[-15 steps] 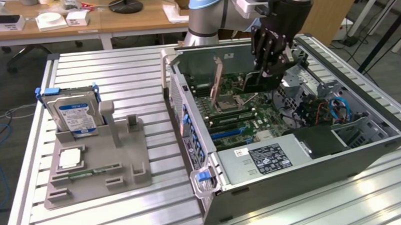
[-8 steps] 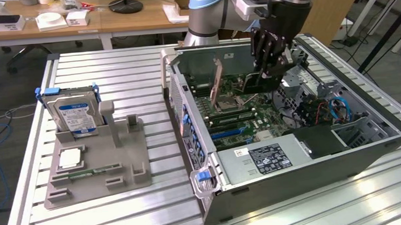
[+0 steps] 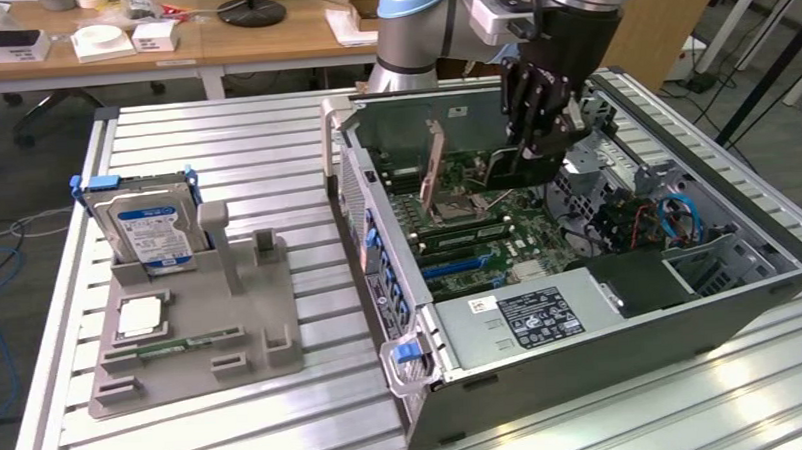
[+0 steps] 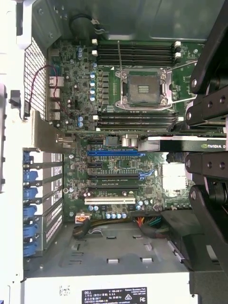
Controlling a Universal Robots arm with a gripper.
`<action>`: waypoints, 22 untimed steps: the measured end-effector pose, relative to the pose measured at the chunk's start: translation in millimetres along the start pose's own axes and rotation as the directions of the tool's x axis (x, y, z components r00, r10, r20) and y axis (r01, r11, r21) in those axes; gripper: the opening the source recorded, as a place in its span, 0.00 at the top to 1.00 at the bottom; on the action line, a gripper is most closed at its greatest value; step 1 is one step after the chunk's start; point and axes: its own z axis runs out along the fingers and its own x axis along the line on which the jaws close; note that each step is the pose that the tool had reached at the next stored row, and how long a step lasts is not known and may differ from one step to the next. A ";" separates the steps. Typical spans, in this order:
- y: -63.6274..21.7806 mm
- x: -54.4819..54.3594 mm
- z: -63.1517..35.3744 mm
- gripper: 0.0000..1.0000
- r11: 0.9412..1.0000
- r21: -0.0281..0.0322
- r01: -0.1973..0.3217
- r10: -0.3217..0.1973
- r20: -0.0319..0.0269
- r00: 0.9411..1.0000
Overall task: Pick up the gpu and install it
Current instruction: 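Insert the gpu into the slot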
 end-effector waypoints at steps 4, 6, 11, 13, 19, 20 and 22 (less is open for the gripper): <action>0.0 0.1 1.8 0.74 1.000 0.000 0.000 0.000 0.000 1.000; -0.1 0.1 2.8 0.74 1.000 0.000 0.000 0.000 0.000 1.000; -0.1 0.2 5.8 0.74 1.000 0.000 0.000 0.000 0.000 1.000; -0.1 0.2 6.8 0.74 1.000 0.000 0.000 0.000 0.000 1.000; -0.2 0.3 10.4 0.74 1.000 0.000 0.000 0.000 -0.001 1.000; -0.2 0.3 10.9 0.74 1.000 0.000 0.000 0.000 -0.001 1.000; -0.2 0.4 11.7 0.74 1.000 0.000 0.000 0.000 -0.001 1.000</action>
